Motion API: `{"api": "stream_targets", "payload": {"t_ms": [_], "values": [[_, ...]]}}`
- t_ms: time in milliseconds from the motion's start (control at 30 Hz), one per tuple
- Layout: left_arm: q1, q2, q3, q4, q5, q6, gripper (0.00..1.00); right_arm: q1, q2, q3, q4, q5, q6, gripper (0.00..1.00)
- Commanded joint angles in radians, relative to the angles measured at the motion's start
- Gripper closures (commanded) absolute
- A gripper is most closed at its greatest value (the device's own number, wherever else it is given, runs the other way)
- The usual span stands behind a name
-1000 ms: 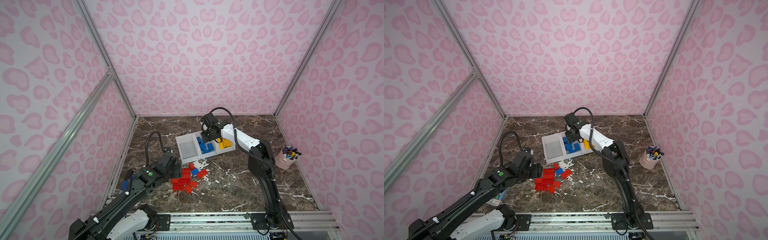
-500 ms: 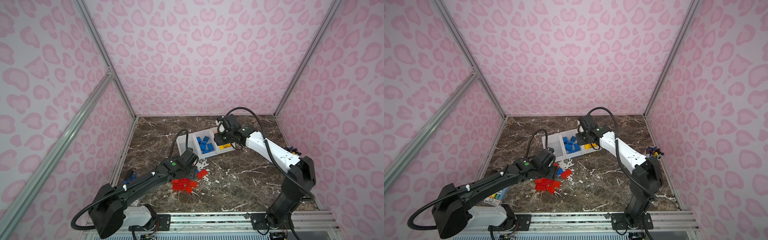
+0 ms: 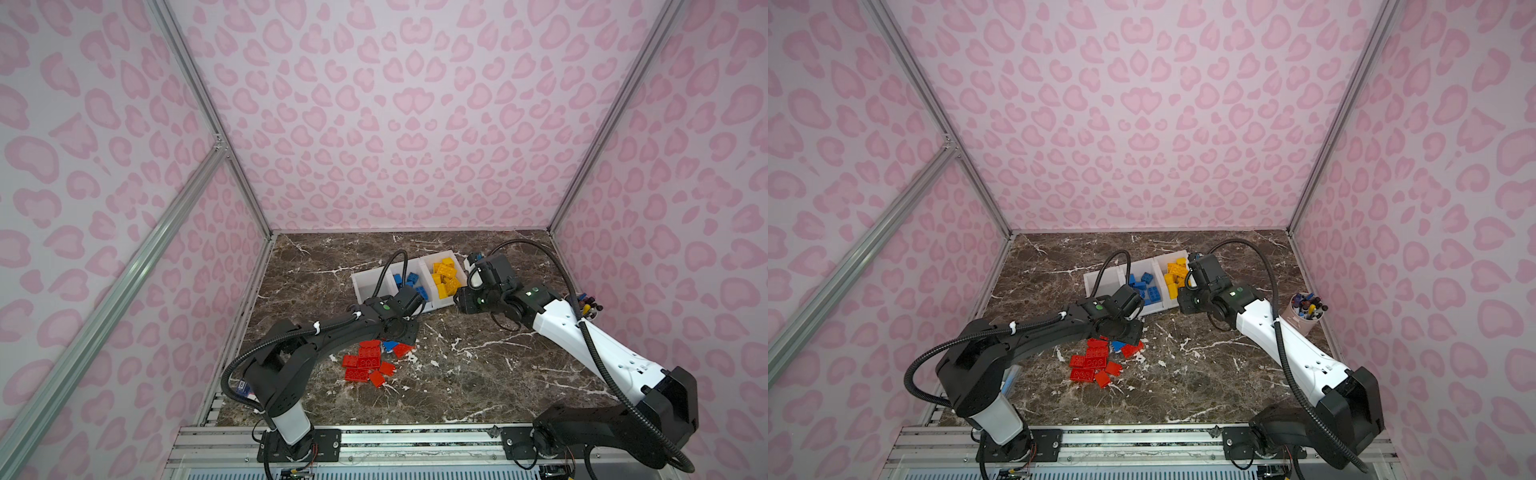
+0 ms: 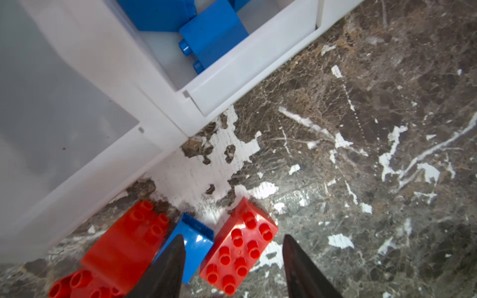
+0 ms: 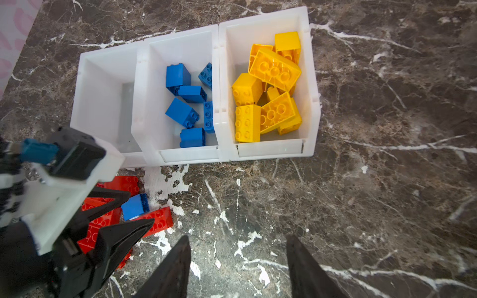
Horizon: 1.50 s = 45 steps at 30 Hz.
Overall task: Sort the legos into containers by color
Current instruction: Pick up the lego from the center of the table.
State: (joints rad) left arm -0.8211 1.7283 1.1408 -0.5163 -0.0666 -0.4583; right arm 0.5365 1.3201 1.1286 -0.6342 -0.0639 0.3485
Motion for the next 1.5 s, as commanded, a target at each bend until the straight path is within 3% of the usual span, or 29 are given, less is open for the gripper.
{"api": "stream_targets", "payload": {"t_ms": [0,533,700,1133,1467], "values": [[0.003,0.039,0.024,0.009,-0.005,0.02,0.38,0.0,-0.009,-0.023,0.019,0.001,0.03,0.4],[0.066,0.087,0.039,0.021,-0.023,0.065,0.39,0.001,-0.024,-0.074,0.039,-0.022,0.057,0.41],[0.065,0.112,0.026,0.014,-0.028,0.069,0.42,0.002,-0.024,-0.079,0.041,-0.027,0.061,0.41],[0.025,0.022,-0.102,-0.01,-0.058,0.098,0.42,0.002,-0.03,-0.09,0.048,-0.024,0.061,0.41],[0.018,0.032,-0.1,-0.023,-0.095,0.113,0.47,0.001,-0.039,-0.103,0.048,-0.019,0.062,0.41]]}}
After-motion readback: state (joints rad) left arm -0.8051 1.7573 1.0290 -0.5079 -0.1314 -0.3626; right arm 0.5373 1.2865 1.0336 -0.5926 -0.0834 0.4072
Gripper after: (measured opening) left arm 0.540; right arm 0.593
